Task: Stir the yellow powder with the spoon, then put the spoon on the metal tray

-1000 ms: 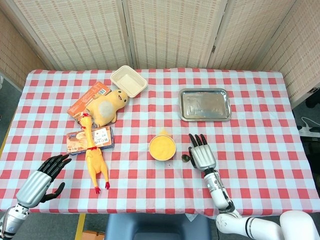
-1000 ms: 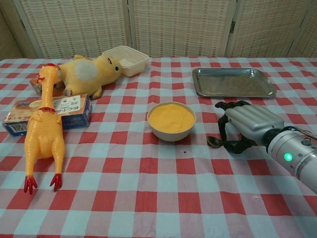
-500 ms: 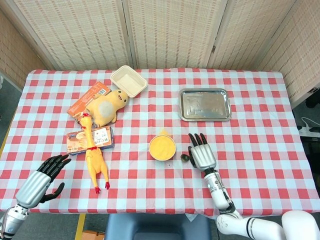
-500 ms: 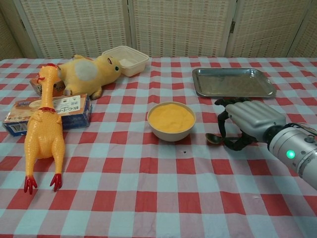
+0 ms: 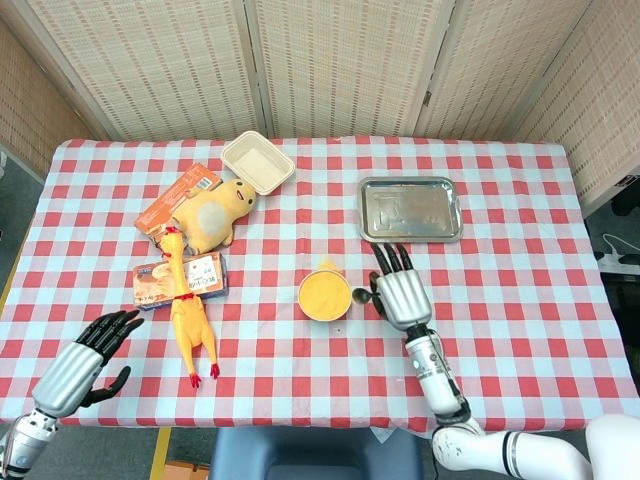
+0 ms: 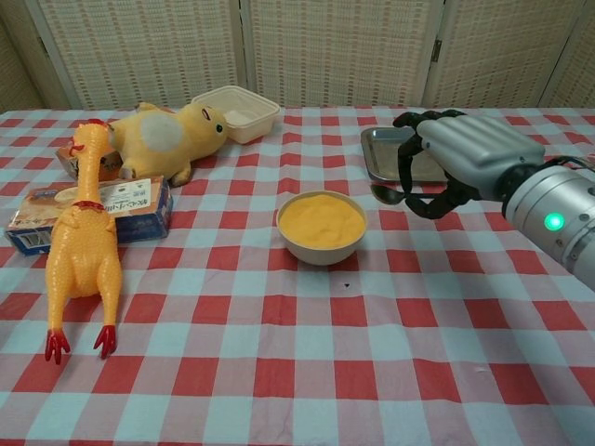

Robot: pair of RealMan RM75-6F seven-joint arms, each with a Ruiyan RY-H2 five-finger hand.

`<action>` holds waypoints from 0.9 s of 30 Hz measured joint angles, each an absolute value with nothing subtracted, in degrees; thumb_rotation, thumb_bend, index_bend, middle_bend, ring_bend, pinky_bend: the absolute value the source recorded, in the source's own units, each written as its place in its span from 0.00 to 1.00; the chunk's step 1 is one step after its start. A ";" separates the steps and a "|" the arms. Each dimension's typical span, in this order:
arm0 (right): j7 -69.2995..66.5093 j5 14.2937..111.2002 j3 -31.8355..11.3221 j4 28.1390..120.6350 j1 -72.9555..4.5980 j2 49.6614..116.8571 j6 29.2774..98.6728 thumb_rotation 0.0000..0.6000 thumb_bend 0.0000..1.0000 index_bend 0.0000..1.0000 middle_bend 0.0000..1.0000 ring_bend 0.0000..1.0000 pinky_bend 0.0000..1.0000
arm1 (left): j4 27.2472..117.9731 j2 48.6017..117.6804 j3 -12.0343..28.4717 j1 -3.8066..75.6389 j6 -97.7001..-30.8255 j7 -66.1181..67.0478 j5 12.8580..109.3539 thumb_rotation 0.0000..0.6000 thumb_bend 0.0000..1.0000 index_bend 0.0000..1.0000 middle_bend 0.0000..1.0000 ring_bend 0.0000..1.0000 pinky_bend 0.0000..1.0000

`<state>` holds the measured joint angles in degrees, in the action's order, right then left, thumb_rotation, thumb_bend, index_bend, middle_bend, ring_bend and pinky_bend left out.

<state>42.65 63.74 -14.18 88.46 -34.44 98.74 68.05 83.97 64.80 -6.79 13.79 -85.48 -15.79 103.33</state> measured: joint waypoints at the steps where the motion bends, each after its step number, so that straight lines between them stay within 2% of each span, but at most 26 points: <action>1: 43.93 62.37 -14.92 88.64 -35.35 99.30 67.69 1.00 0.42 0.65 0.05 0.00 0.00 | 83.95 64.80 -6.83 13.81 -85.45 -15.79 103.39 1.00 0.50 0.00 0.00 0.00 0.10; 10: 55.30 50.74 -19.22 86.32 -43.96 106.27 65.91 1.00 0.42 0.63 0.05 0.00 0.00 | 83.89 64.56 -7.01 13.72 -85.91 -16.39 103.65 1.00 0.50 0.00 0.00 0.00 0.10; 15: 57.26 47.74 -20.05 84.00 -46.87 109.05 66.05 1.00 0.42 0.61 0.05 0.00 0.00 | 83.93 64.39 -7.15 13.62 -86.37 -16.66 104.04 1.00 0.50 0.00 0.00 0.00 0.10; 27: 59.91 44.42 -19.25 82.91 -49.40 109.68 66.24 1.00 0.42 0.41 0.05 0.00 0.00 | 84.05 64.19 -7.03 13.60 -86.29 -16.78 103.48 1.00 0.51 0.00 0.00 0.00 0.10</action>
